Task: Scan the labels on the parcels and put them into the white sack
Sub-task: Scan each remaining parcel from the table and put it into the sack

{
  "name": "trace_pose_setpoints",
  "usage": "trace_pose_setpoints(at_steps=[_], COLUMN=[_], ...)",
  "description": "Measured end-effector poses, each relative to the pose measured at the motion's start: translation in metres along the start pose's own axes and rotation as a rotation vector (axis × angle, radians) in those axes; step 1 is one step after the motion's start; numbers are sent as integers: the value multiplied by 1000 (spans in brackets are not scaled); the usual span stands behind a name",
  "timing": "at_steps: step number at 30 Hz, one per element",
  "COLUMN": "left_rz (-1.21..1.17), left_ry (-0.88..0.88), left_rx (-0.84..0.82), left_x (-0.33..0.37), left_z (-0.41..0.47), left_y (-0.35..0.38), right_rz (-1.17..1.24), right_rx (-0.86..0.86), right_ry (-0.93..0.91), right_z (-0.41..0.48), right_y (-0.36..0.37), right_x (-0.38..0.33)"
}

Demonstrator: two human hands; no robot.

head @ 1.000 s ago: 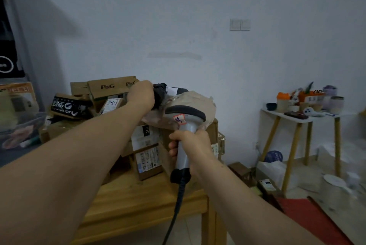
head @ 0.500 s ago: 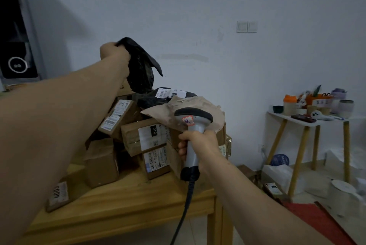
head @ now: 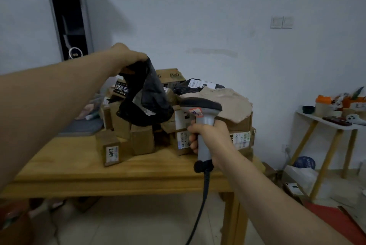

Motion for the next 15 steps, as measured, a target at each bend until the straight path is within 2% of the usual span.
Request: trace_pose_setpoints(at_steps=[6,12,15], left_rz=[126,-84,-196], left_ry=[-134,-236,-329], left_rx=[-118,-119,0], left_x=[-67,-110,-148], left_z=[-28,-41,-49], left_y=[-10,7,6], right_rz=[-89,-120,-118], right_rx=[-69,-70,-71], right_ry=[49,119,137], right_z=[-25,-30,-30], right_y=[19,22,25], right_x=[29,55,66])
Point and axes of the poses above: each hand's wrist, its own z-axis towards the middle knuckle, its own y-axis out of the palm, x = y × z, the point moved 9 cm from there along z, towards the middle knuckle, and after that the axes turned 8 degrees about -z, right-handed, at the moved point
